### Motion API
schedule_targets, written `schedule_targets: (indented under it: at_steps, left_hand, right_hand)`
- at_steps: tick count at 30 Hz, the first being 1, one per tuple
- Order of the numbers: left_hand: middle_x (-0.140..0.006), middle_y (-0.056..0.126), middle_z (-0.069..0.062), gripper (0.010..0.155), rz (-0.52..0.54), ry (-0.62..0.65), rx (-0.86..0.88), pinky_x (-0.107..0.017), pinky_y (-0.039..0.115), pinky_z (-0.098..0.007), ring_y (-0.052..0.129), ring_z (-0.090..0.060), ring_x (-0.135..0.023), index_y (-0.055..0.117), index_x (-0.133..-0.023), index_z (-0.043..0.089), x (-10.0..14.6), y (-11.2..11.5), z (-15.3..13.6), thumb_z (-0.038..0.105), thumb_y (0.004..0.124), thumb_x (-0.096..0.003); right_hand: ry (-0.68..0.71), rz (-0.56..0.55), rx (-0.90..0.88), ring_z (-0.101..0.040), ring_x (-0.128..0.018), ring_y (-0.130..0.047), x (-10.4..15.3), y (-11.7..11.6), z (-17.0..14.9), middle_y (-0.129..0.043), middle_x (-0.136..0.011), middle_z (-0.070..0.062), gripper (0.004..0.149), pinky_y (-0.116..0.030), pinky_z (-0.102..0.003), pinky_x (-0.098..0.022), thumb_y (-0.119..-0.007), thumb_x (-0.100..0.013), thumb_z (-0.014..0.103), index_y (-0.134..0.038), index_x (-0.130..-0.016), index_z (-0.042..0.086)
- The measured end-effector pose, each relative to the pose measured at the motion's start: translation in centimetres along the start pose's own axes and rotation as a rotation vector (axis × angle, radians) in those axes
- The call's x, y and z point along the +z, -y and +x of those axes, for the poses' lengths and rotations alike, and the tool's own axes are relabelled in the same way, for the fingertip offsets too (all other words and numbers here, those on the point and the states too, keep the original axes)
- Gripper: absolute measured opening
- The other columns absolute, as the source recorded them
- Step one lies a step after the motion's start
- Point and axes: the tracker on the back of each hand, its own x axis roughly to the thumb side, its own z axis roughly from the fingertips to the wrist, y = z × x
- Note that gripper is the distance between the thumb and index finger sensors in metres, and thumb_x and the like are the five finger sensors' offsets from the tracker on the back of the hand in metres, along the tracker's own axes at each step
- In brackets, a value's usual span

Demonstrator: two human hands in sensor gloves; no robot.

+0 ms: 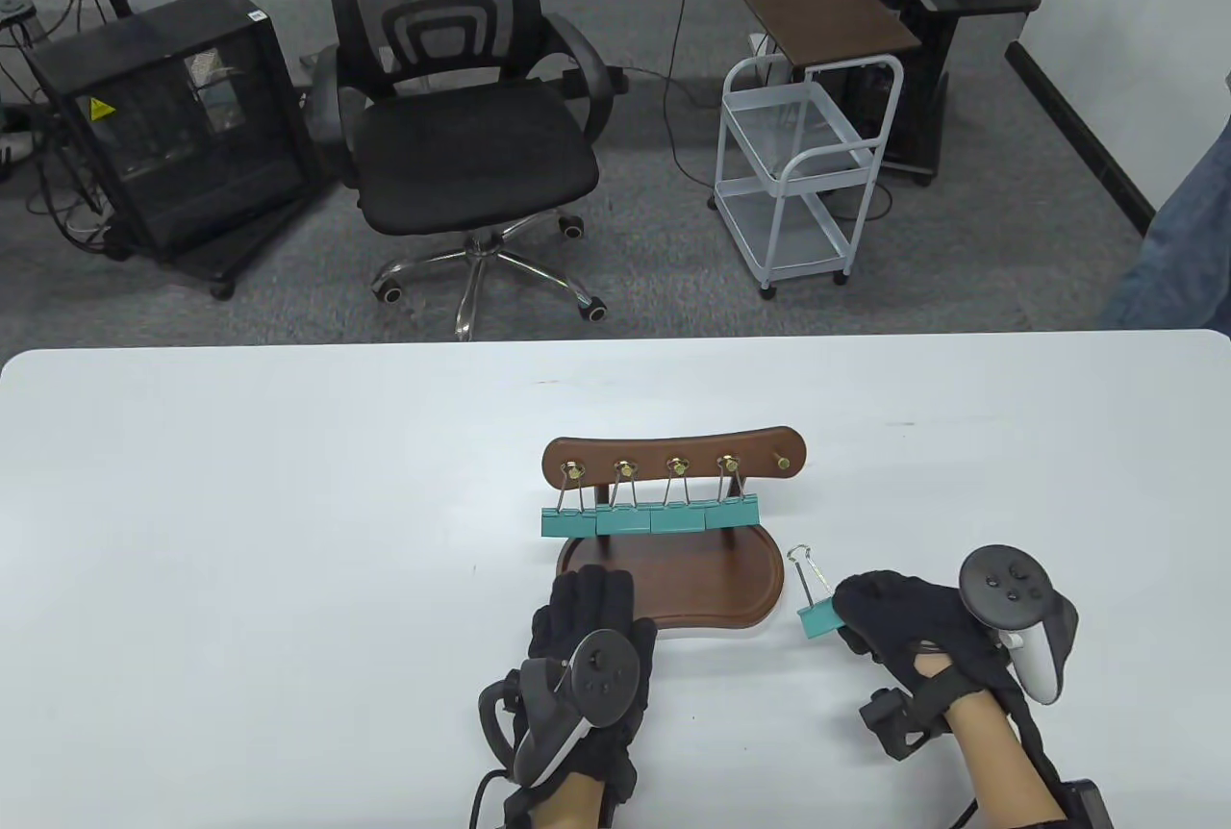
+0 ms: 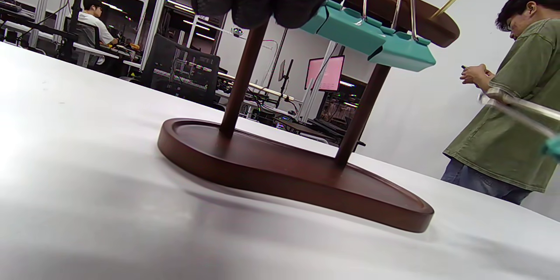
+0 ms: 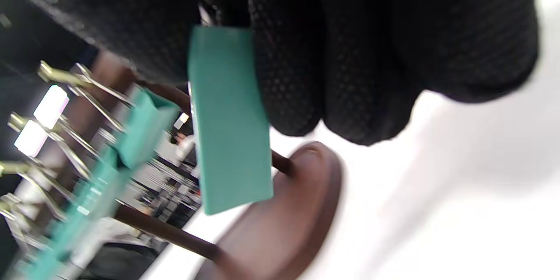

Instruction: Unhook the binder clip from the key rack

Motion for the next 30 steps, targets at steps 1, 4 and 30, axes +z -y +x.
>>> schedule_targets:
  at_steps: [1, 4, 30]
  left_hand:
    - [-0.118, 0.057, 0.001, 0.062, 0.0, 0.0, 0.0, -0.076, 0.053, -0.05, 0.052, -0.027, -0.111, 0.059, -0.11, 0.032, 0.0, 0.0, 0.0, 0.056, 0.056, -0.0535]
    - [-0.118, 0.057, 0.001, 0.062, 0.001, 0.0, 0.0, -0.076, 0.053, -0.05, 0.052, -0.027, -0.111, 0.059, -0.11, 0.032, 0.0, 0.0, 0.0, 0.056, 0.056, -0.0535]
    - [-0.118, 0.057, 0.001, 0.061, 0.0, -0.002, 0.001, -0.076, 0.053, -0.05, 0.052, -0.027, -0.111, 0.059, -0.11, 0.032, 0.0, -0.1, -0.1, 0.056, 0.056, -0.0535]
  right_hand:
    - [-0.01, 0.006, 0.041, -0.034, -0.036, -0.107, 0.0, -0.2, 0.1, -0.106, -0.046, -0.016, 0.047, -0.091, -0.043, -0.024, -0.088, -0.035, 0.048, -0.088, -0.069, 0.016]
    - [-0.045, 0.014, 0.143, -0.034, -0.033, -0.107, 0.0, -0.7, 0.2, -0.107, -0.044, -0.017, 0.047, -0.091, -0.043, -0.022, -0.089, -0.034, 0.048, -0.089, -0.068, 0.015]
    - [-0.171, 0.105, 0.471, -0.034, -0.033, -0.106, -0.4, -3.8, 0.6, -0.107, -0.044, -0.017, 0.047, -0.091, -0.044, -0.021, -0.089, -0.035, 0.048, -0.089, -0.067, 0.013]
